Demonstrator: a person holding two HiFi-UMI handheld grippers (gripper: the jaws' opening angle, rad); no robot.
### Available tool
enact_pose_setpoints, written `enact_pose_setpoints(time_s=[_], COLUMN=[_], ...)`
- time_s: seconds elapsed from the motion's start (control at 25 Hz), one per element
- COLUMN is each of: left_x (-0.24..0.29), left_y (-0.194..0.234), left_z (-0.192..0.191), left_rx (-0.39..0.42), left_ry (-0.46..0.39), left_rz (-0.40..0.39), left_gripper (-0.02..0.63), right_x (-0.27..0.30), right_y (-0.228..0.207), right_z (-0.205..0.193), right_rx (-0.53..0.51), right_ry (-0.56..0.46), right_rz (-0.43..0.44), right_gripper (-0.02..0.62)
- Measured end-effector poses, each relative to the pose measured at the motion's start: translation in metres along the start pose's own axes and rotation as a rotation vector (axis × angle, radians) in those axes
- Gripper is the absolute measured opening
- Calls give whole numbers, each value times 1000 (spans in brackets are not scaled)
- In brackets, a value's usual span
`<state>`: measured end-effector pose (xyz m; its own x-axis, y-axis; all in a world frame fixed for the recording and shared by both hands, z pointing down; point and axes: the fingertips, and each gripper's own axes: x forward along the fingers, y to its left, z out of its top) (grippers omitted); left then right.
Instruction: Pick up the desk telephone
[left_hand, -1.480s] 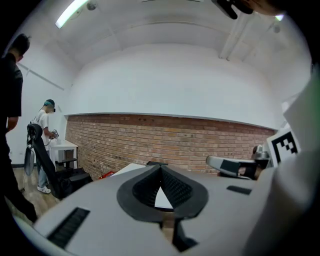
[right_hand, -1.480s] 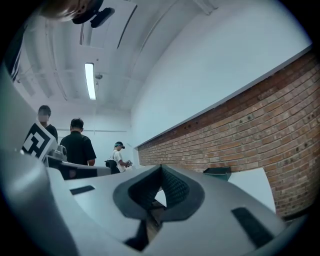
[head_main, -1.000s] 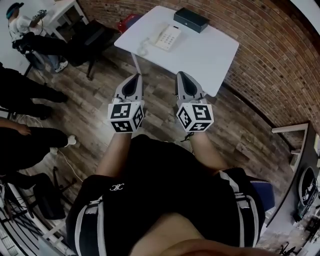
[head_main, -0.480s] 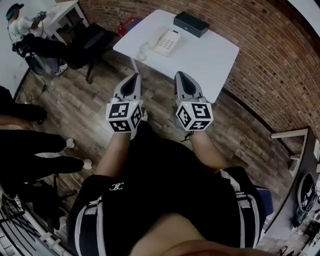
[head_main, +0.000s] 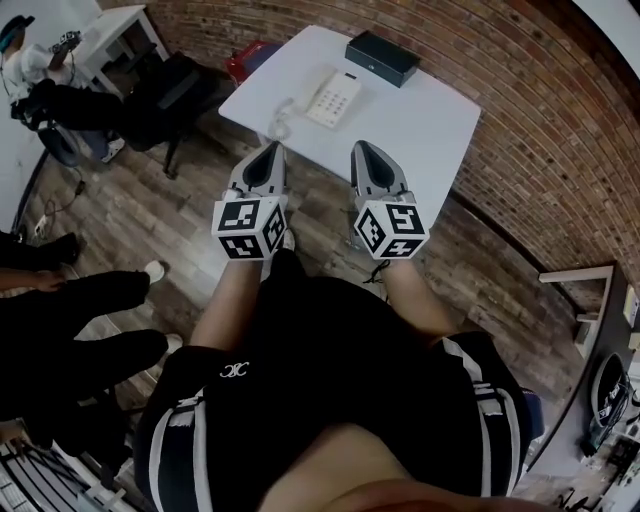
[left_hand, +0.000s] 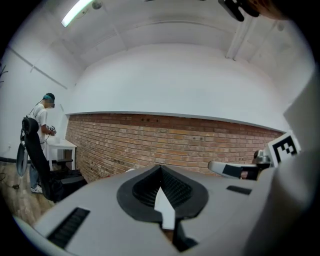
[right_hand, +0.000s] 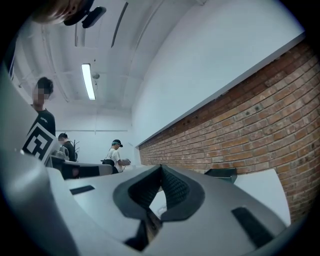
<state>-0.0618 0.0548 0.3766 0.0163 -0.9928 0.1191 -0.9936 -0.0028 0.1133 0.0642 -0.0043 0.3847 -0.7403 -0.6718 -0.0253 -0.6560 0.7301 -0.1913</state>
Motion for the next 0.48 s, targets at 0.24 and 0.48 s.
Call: enact_pose_setpoints(time_s=[0.24,0.48], left_x=[51,107], left_y=[31,63], left_z=[3,14], left_rx=[-9,-17], left_ry=[25,52], left_rz=[-20,-53], left_gripper=[2,2], right_x=[56,112], right_y=[-16,-36], right_z=[-7,-8], right_rx=[0,21], right_ry=[25,47], right_rz=[-22,-66], right_gripper=[-2,-2])
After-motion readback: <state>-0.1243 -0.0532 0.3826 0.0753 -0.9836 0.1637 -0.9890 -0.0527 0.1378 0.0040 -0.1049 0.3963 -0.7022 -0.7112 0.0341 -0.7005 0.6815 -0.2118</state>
